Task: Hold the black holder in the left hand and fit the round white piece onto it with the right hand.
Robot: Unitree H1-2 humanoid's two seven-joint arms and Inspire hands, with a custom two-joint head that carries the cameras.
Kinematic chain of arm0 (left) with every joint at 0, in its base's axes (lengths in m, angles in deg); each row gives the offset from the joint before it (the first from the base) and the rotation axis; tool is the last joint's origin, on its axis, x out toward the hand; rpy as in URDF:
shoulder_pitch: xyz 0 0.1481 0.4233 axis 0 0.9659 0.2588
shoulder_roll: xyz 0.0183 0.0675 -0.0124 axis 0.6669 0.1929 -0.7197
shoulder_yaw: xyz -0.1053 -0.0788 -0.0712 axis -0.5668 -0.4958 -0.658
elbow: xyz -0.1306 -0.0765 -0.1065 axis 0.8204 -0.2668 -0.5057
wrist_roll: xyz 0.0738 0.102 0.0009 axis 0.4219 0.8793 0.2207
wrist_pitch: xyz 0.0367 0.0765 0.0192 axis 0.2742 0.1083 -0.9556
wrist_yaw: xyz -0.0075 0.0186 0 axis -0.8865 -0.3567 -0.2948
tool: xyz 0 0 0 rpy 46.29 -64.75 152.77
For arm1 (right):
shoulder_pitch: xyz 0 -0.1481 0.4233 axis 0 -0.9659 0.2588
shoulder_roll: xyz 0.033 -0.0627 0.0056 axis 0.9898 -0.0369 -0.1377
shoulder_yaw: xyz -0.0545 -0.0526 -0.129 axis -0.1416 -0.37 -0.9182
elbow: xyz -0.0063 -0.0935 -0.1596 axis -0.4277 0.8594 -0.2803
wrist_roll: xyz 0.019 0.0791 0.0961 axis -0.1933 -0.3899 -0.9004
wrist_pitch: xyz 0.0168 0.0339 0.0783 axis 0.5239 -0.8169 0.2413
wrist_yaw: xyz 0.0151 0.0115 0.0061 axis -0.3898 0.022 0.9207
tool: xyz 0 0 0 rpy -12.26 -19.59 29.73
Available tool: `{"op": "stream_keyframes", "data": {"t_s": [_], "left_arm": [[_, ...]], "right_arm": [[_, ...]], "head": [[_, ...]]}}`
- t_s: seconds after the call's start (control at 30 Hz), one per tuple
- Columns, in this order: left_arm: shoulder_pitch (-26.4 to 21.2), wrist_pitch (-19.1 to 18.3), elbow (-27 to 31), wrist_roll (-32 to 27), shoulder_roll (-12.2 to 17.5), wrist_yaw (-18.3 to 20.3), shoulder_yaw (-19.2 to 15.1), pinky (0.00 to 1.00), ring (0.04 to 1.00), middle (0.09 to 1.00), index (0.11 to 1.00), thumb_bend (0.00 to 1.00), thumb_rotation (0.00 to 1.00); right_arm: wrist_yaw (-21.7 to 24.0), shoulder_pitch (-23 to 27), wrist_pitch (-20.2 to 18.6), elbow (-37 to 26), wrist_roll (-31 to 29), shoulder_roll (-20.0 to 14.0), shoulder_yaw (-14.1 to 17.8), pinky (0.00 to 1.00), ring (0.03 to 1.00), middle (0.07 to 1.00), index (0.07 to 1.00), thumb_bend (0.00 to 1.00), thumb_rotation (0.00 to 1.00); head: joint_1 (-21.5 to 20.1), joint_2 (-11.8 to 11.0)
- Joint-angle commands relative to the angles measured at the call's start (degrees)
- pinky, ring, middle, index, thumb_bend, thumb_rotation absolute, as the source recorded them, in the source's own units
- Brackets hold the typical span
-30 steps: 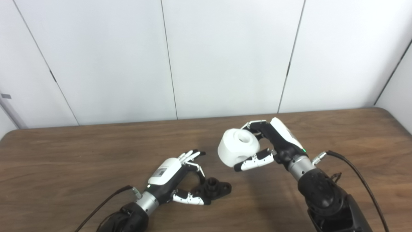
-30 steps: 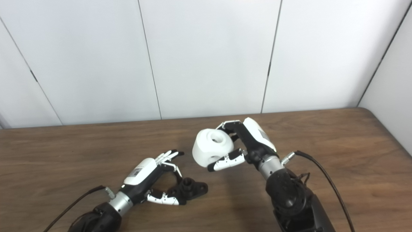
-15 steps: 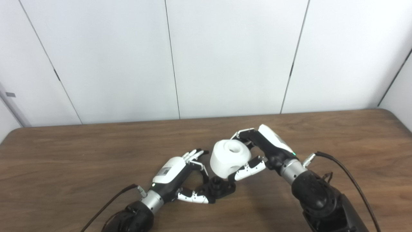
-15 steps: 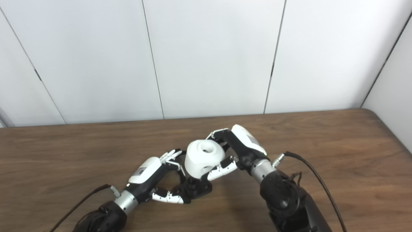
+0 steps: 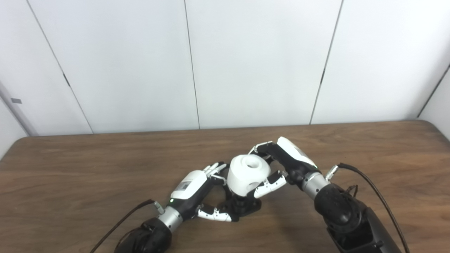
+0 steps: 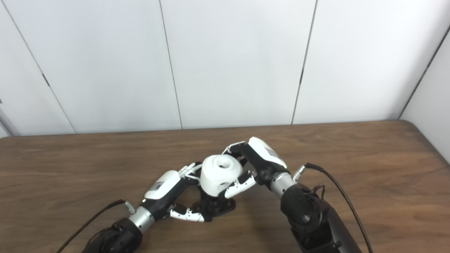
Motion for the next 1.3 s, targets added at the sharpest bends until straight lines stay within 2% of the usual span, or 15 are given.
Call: {"op": "stream_keyframes", "data": {"t_s": [0.0, 0.67, 0.97, 1.27], "left_arm": [[2.90, -2.19, -1.66, 1.72, -1.52, 2.64, 2.72, 1.00, 1.000, 0.958, 0.483, 0.52, 0.06], [2.17, -3.05, -1.00, 1.17, -0.94, 3.20, 2.88, 1.00, 1.000, 0.963, 0.483, 0.52, 0.06], [1.81, -3.06, -0.35, 0.88, -0.39, 3.42, 2.66, 1.00, 1.000, 0.956, 0.482, 0.52, 0.06], [1.79, -3.29, -0.35, 0.80, -0.46, 3.39, 2.70, 1.00, 1.000, 0.956, 0.482, 0.52, 0.06]], "right_arm": [[-0.03, 3.01, 2.79, -1.23, 0.68, -0.73, -0.15, 0.60, 0.713, 0.716, 0.479, 0.52, 0.13], [2.91, 2.38, 5.28, -0.66, 1.36, -3.83, -2.00, 0.59, 0.703, 0.715, 0.479, 0.52, 0.13], [4.42, 1.96, 5.16, -1.13, 1.24, -4.55, -2.03, 0.63, 0.735, 0.728, 0.480, 0.52, 0.13], [5.06, 1.95, 6.57, -1.16, 1.71, -5.02, -2.67, 0.59, 0.700, 0.723, 0.480, 0.52, 0.14]], "head": [[-0.01, 0.14], [0.17, 1.17], [0.26, 1.80], [0.05, 1.97]]}}
